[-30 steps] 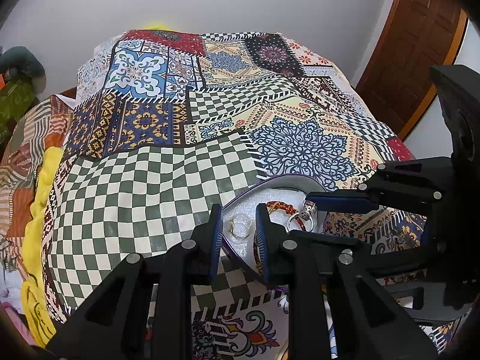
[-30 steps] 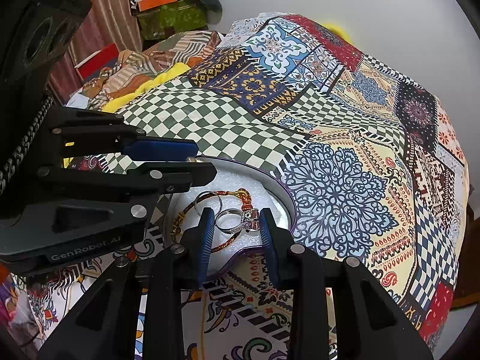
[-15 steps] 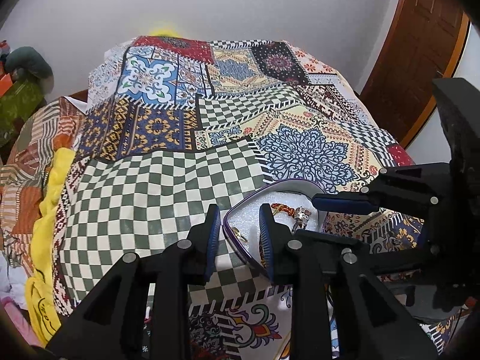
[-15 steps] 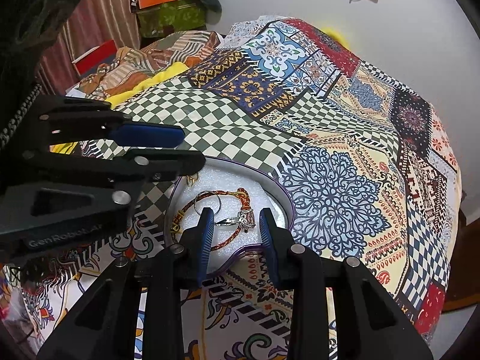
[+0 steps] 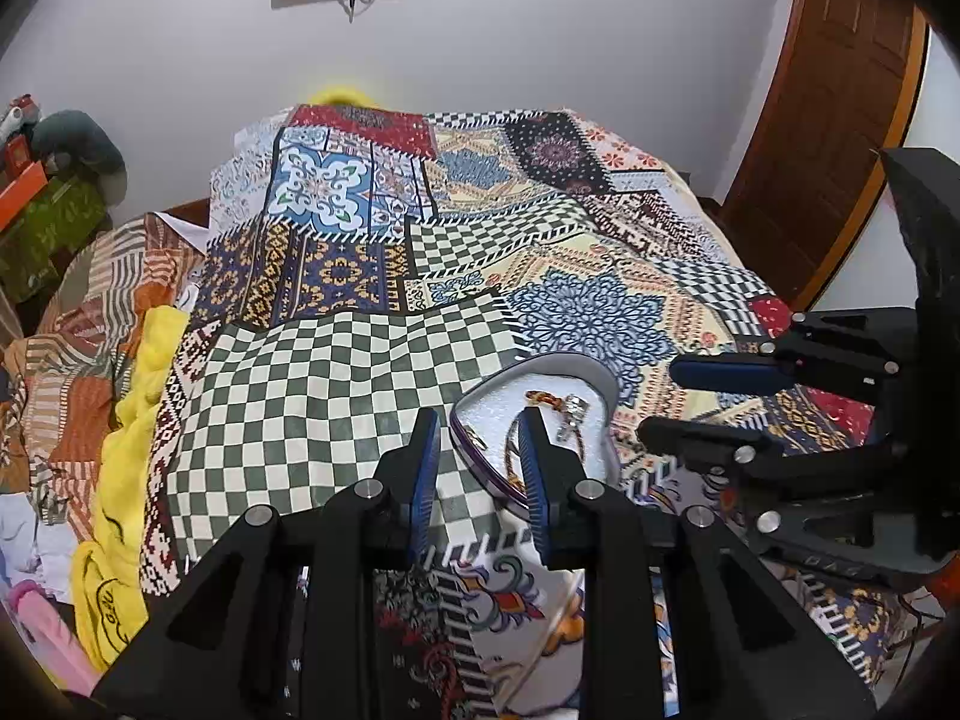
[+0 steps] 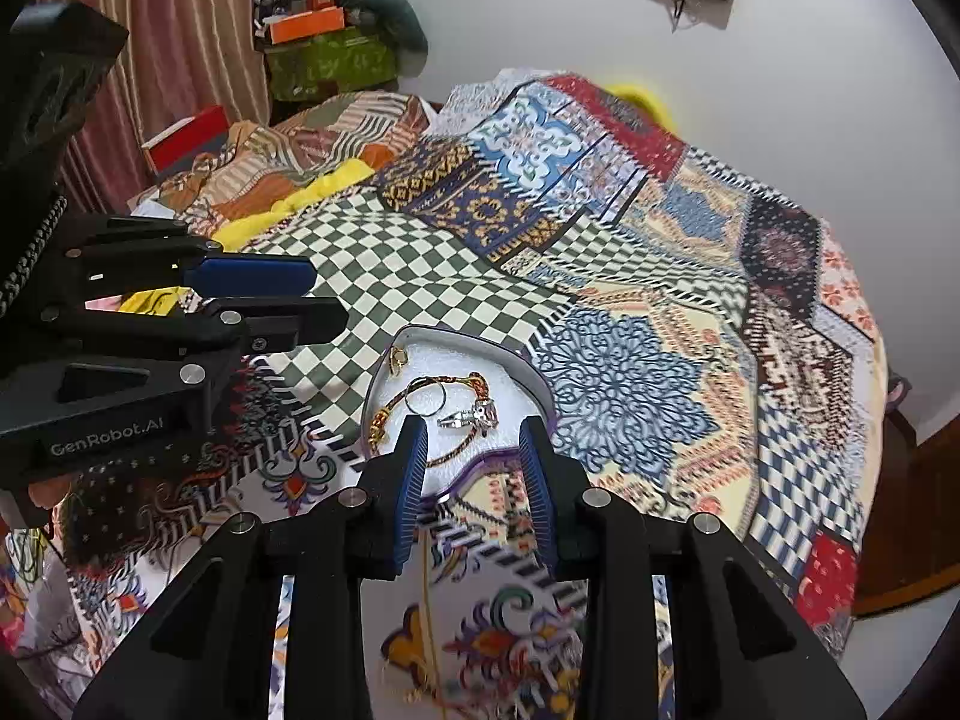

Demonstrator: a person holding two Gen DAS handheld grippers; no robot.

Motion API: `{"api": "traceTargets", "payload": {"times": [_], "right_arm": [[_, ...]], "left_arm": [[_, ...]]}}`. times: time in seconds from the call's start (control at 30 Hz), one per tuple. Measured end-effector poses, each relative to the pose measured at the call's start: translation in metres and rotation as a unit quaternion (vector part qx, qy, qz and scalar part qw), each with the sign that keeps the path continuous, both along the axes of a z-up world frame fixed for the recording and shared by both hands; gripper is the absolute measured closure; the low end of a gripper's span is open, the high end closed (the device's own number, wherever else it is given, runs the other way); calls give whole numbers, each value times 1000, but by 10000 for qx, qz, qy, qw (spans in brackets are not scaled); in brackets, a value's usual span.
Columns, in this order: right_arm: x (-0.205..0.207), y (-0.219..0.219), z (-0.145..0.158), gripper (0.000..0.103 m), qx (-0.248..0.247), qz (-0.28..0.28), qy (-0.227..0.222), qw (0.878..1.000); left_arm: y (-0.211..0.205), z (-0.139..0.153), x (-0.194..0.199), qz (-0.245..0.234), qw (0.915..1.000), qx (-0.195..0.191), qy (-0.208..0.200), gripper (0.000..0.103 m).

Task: Organize jewelry
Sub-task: 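Lift both tools out of the tin and back toward the bedspread, then lower the right tool onto the red beaded bracelet and close it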

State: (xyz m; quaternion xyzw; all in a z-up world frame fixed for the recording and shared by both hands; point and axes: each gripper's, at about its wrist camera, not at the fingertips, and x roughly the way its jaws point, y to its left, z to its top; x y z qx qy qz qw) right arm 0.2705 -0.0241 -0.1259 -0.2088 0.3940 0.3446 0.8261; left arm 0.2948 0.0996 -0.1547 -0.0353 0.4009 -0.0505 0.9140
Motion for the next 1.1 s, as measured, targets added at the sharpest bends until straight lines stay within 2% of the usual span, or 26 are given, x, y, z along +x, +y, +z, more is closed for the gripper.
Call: {"api": "traceTargets", "payload": {"times": [0.4,0.53,0.6,0.83,1.1], "right_arm": [[-36,-45,34,74,369,-359,-226,9984],[-44,-62,37,74,416,-464,-248,9977],[-46,-70,38,74,456,-513,-242,9973],[-52,-94,26,74,573,-688,-58,9960],[-53,-113,-7,74,559,-834,346,9943]], "left_arm": [[-25,29,-47,-112,9997,46,-212,77],[-40,31,-62,-217,9994,99,-268,68],[-47,31,-68,-279,9991,122,-285,68],[-77,15,-78,-556,9980,269,-118,67],[-107,-21,-75,-883,9954,204,303,67]]}}
